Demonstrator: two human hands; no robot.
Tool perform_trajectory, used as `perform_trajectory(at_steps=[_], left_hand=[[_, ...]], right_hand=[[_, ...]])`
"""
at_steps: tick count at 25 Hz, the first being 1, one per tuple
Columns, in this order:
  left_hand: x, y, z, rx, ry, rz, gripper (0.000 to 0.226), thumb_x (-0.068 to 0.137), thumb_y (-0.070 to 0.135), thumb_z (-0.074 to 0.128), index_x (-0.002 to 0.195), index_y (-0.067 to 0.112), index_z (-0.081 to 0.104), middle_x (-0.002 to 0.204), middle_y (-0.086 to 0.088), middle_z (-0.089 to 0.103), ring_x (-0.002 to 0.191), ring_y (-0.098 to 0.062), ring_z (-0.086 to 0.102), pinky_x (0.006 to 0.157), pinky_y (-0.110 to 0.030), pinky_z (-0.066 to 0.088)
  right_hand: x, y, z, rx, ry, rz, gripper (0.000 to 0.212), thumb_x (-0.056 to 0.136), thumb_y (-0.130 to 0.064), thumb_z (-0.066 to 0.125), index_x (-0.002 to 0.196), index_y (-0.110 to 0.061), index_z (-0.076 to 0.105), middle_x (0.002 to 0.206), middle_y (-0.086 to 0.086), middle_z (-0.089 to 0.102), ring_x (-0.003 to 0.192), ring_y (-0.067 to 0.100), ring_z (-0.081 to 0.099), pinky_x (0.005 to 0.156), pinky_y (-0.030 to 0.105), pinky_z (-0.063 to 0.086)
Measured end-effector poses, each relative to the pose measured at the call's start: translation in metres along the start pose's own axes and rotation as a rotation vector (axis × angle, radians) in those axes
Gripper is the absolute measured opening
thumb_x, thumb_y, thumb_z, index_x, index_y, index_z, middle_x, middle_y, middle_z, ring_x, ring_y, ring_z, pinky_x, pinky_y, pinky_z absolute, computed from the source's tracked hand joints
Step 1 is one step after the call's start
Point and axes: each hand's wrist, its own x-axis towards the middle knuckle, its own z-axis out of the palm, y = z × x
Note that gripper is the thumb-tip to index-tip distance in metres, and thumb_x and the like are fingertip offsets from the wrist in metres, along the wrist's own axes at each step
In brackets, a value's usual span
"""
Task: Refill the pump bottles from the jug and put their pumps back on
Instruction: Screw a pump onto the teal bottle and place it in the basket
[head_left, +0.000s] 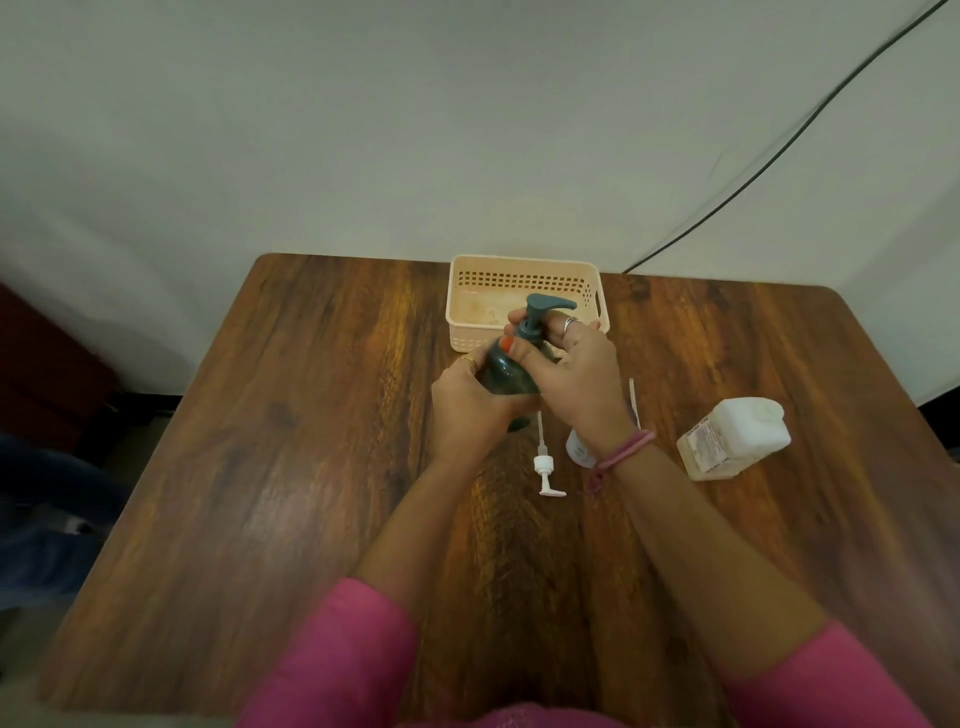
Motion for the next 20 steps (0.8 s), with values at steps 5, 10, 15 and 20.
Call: perform_trajectory(at_steps=[5, 10, 15, 20], left_hand=[[0.004, -0.007, 0.003, 0.024, 0.015, 0.03, 0.068, 0.064, 0.018, 0.086, 0.126, 0.017, 0.057, 0.115, 0.004, 0.063, 0.103, -0.009, 0.06, 0.062, -0.006, 0.048], [0.026, -0.011, 0.001, 0.025, -0.047, 0.057, 0.066, 0.073, 0.011, 0.077, 0.134, 0.014, 0.05, 0.123, -0.001, 0.062, 0.111, -0.013, 0.058, 0.071, -0.008, 0.05], [0.051, -0.015, 0.003, -0.012, -0.081, 0.048, 0.089, 0.07, 0.015, 0.081, 0.146, 0.016, 0.035, 0.13, 0.002, 0.056, 0.118, -0.011, 0.054, 0.086, -0.017, 0.05], [0.076, -0.034, 0.003, 0.073, -0.093, -0.013, 0.097, 0.071, 0.029, 0.082, 0.149, 0.016, 0.027, 0.148, 0.003, 0.04, 0.134, -0.01, 0.037, 0.102, -0.02, 0.036]], right_hand=[[0.01, -0.003, -0.006, -0.013, -0.116, 0.164, 0.057, 0.075, -0.032, 0.078, 0.126, -0.017, 0.056, 0.122, -0.003, 0.061, 0.115, 0.009, 0.053, 0.1, 0.035, 0.046], [0.003, 0.014, 0.005, 0.013, -0.112, 0.34, 0.075, 0.062, -0.042, 0.085, 0.124, -0.02, 0.048, 0.117, -0.006, 0.058, 0.111, 0.013, 0.055, 0.091, 0.028, 0.049], [0.033, 0.017, 0.009, -0.105, -0.013, 0.25, 0.067, 0.064, -0.039, 0.084, 0.12, -0.019, 0.055, 0.112, -0.006, 0.062, 0.103, 0.009, 0.058, 0.077, 0.014, 0.048], [0.114, 0.019, 0.013, -0.153, 0.052, 0.214, 0.065, 0.067, -0.037, 0.083, 0.121, -0.017, 0.055, 0.112, -0.008, 0.057, 0.104, 0.008, 0.054, 0.087, 0.021, 0.047]])
